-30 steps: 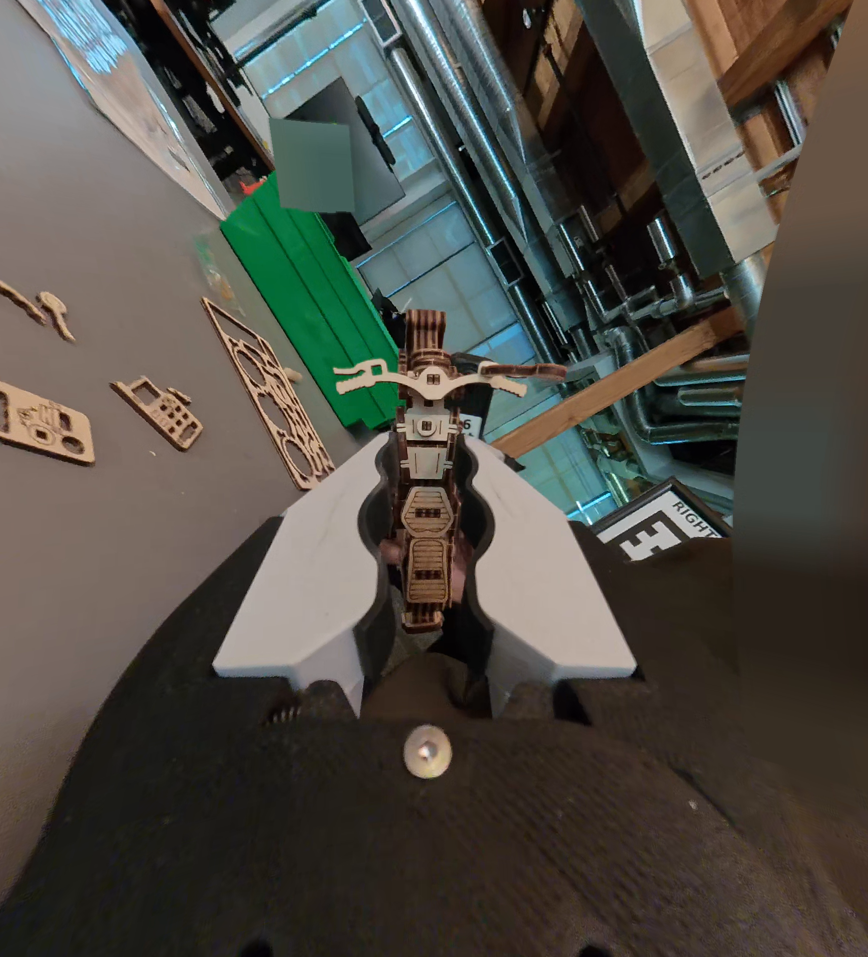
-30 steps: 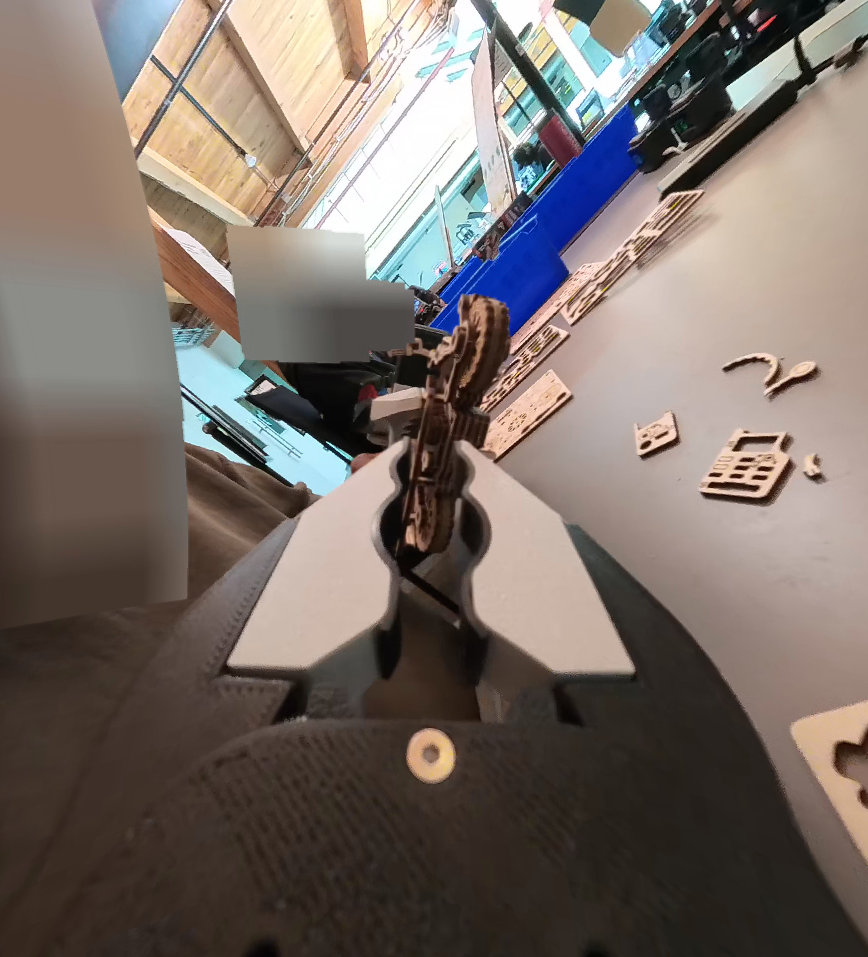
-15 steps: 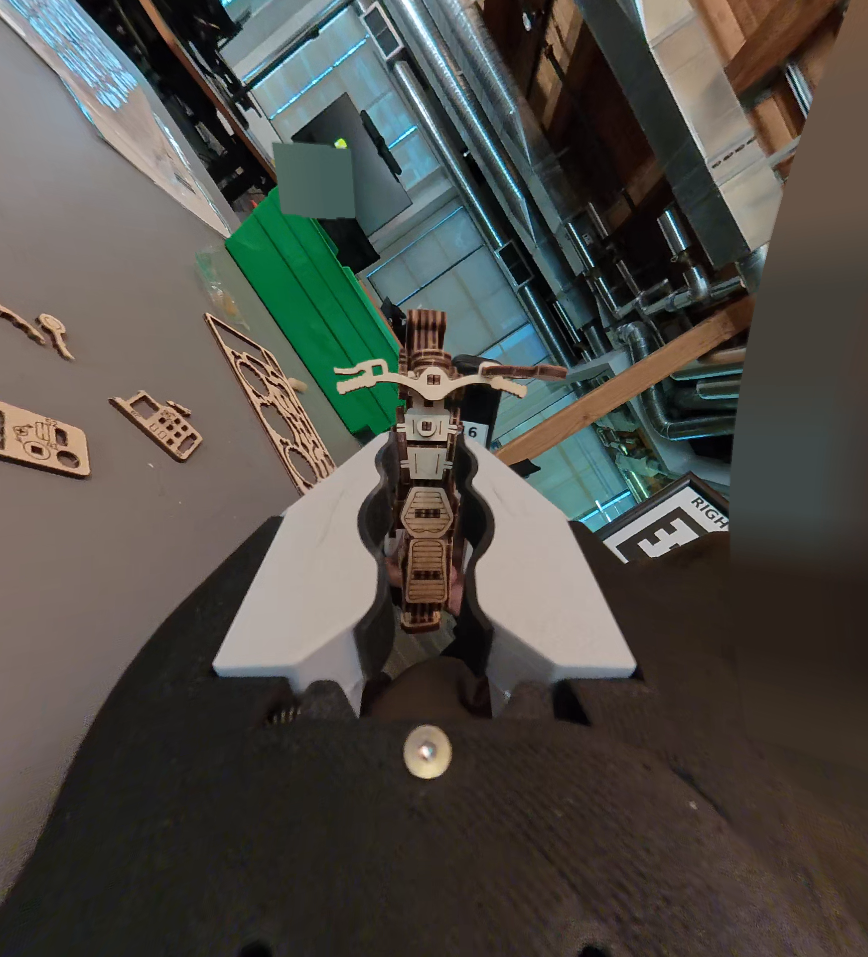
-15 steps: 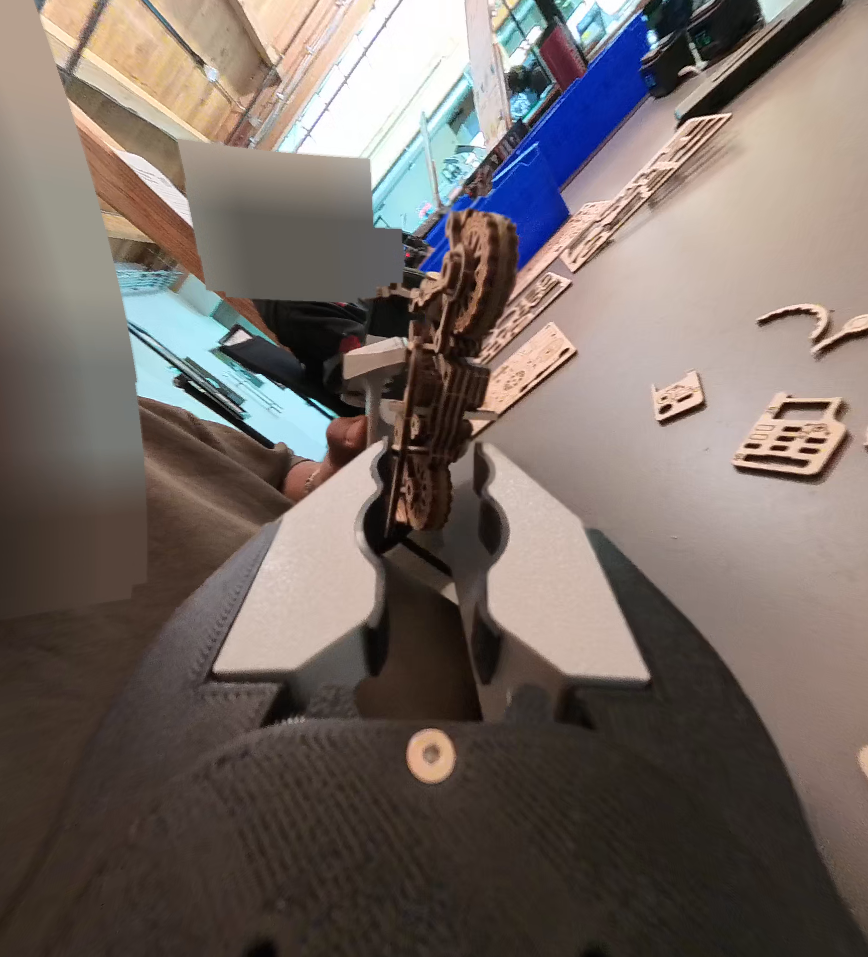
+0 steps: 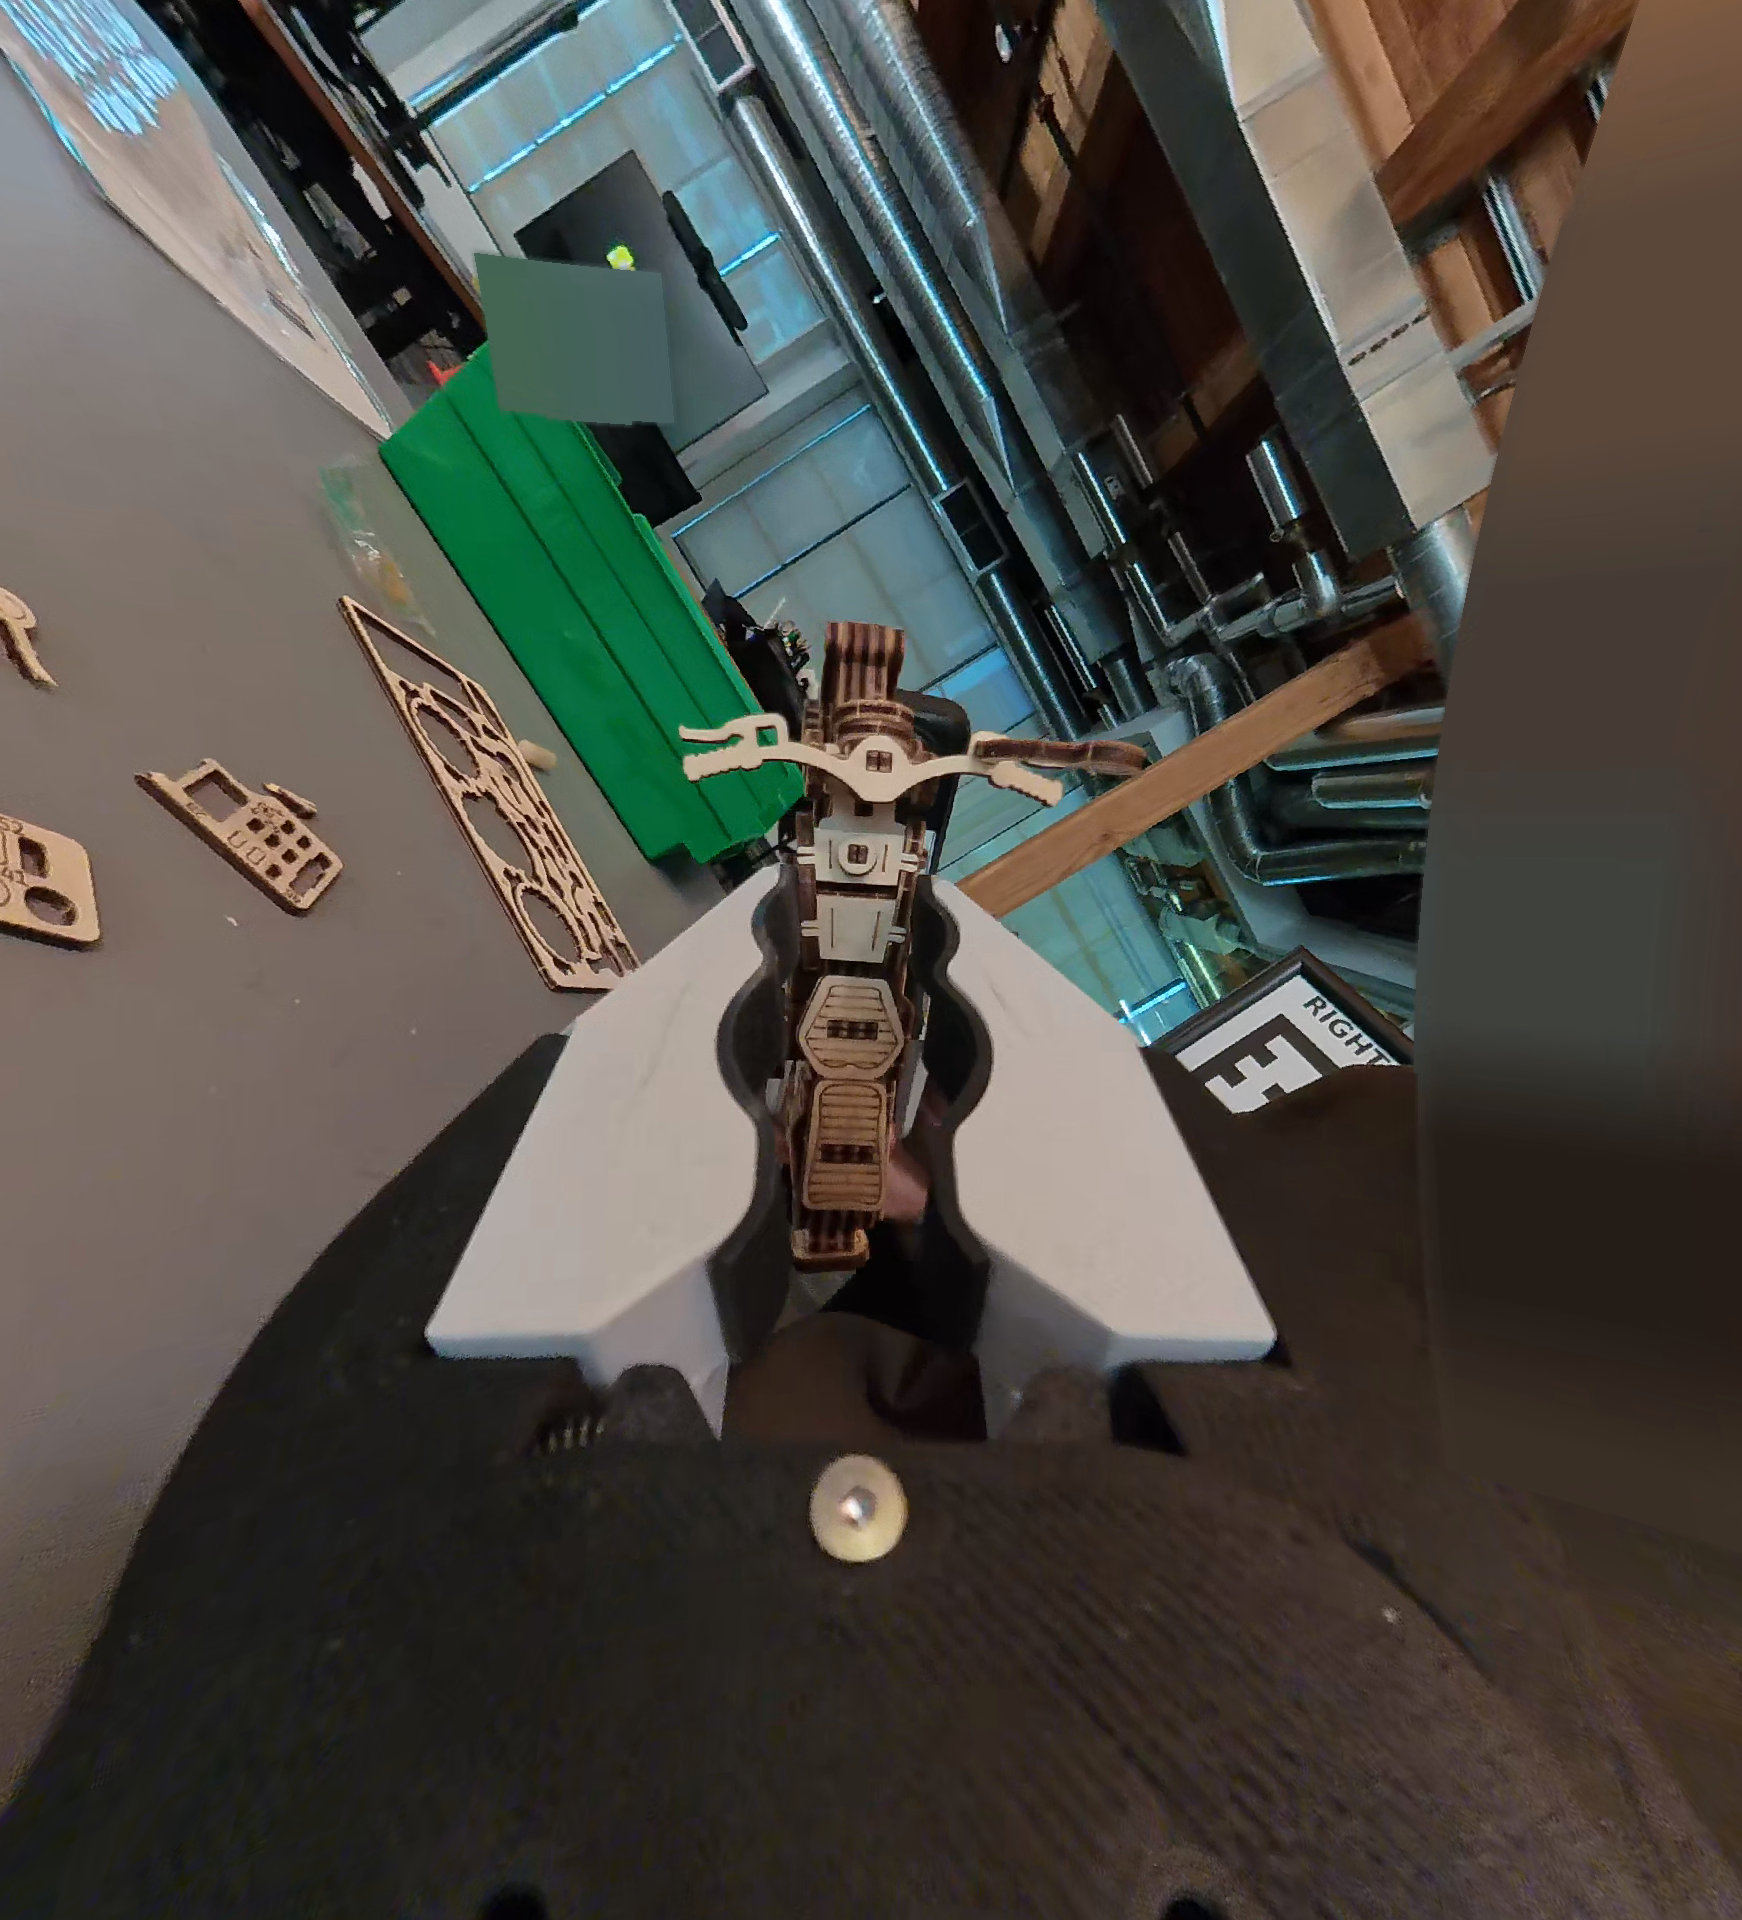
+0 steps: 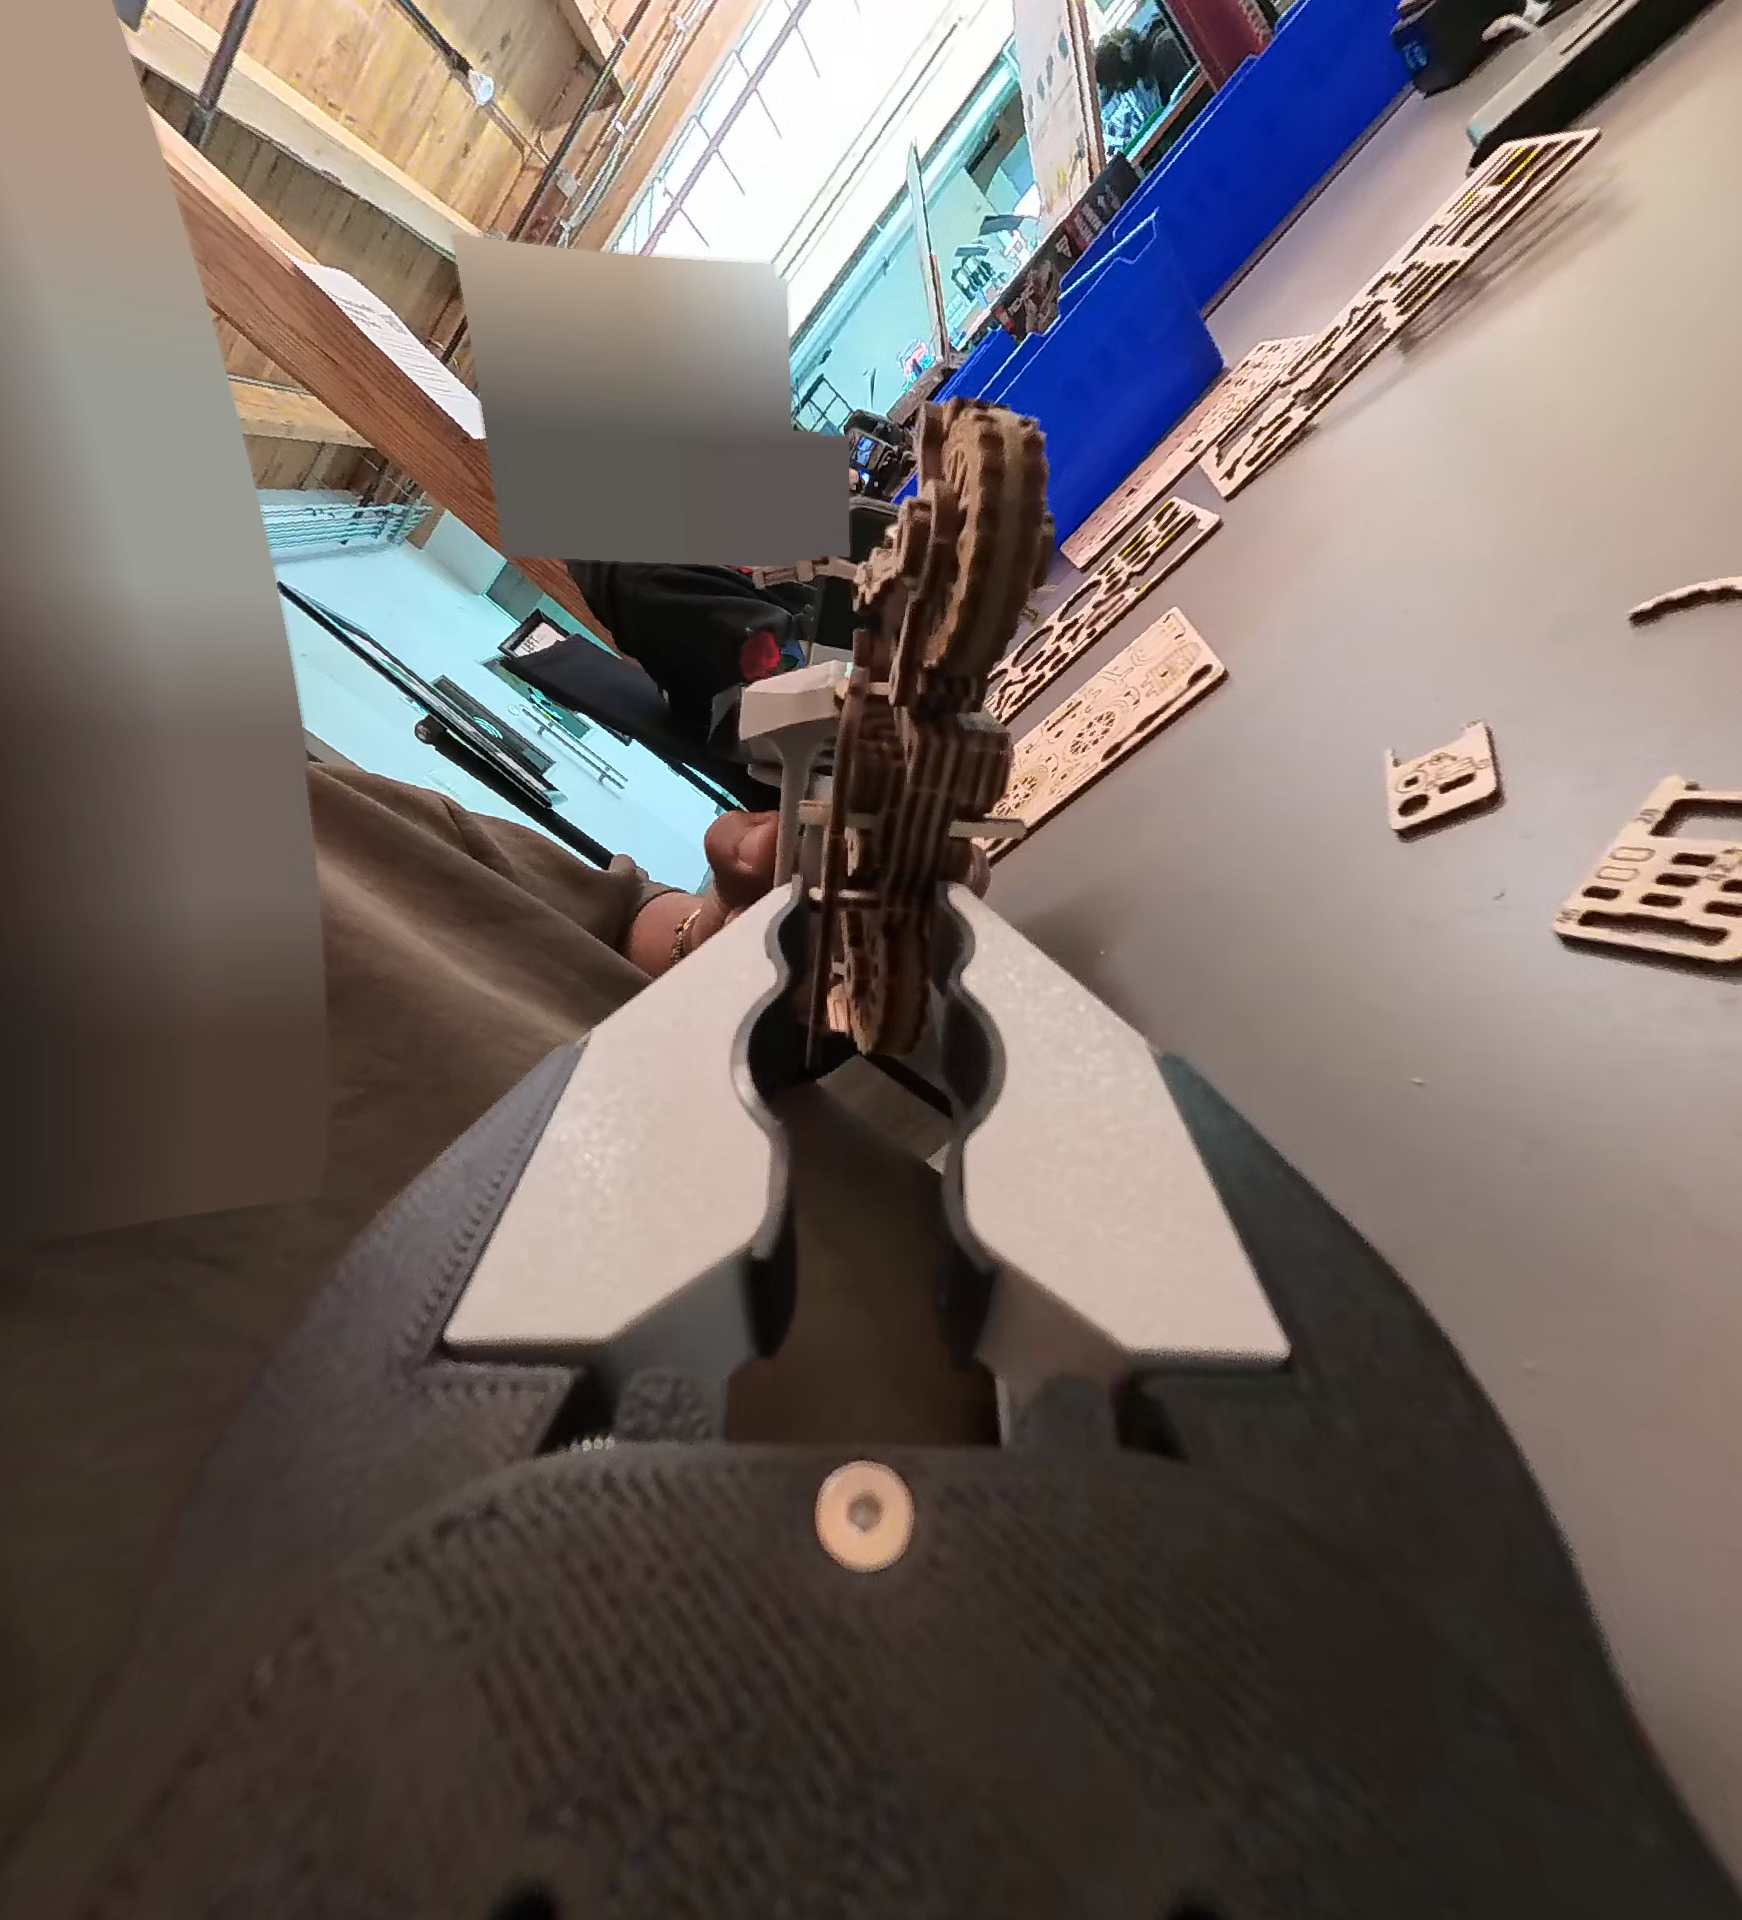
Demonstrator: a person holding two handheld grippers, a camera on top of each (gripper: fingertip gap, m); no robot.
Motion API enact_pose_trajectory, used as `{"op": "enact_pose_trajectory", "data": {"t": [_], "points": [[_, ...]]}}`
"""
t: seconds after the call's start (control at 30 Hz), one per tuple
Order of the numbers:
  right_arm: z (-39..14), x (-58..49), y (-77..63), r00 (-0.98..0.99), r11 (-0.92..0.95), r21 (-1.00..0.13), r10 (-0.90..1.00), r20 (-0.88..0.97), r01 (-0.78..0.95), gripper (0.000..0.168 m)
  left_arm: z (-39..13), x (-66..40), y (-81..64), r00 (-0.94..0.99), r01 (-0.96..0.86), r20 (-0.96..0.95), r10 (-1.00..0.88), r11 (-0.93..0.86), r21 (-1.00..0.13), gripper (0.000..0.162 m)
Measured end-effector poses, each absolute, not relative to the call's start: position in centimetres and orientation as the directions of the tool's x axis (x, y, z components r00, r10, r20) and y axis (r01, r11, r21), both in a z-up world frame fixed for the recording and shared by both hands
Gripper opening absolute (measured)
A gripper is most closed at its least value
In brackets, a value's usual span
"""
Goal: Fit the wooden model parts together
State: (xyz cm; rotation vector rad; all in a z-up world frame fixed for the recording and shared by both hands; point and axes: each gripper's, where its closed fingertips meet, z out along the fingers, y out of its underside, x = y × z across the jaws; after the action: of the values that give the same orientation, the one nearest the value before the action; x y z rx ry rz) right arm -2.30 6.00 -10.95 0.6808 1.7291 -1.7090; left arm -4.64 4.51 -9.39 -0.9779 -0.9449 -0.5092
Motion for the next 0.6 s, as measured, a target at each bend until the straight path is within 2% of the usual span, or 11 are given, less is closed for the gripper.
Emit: {"op": "enact_pose_trajectory", "data": {"t": [0.4, 0.43, 0.5, 0.6], "points": [[-10.8, -2.6, 6.2, -0.642, 0.001, -0.644, -0.091, -0.762, 0.765, 0.021, -9.5, -4.8, 4.4, 0.515, 0.733, 0.856, 0.042, 0.496, -0.466, 0.019], [-10.7, -2.7, 6.3, -0.633, -0.009, -0.635, -0.103, -0.767, 0.772, 0.024, -9.4, -4.8, 4.3, 0.515, 0.732, 0.856, 0.040, 0.500, -0.463, 0.019], [-10.5, -3.6, 6.8, -0.611, -0.059, -0.609, -0.101, -0.785, 0.791, 0.039, -9.5, -4.9, 4.2, 0.516, 0.724, 0.854, 0.059, 0.503, -0.473, 0.019], [-10.0, -4.4, 7.6, -0.651, -0.103, -0.644, -0.076, -0.755, 0.758, 0.027, -9.8, -5.0, 4.2, 0.526, 0.713, 0.844, 0.103, 0.487, -0.504, 0.019]]}}
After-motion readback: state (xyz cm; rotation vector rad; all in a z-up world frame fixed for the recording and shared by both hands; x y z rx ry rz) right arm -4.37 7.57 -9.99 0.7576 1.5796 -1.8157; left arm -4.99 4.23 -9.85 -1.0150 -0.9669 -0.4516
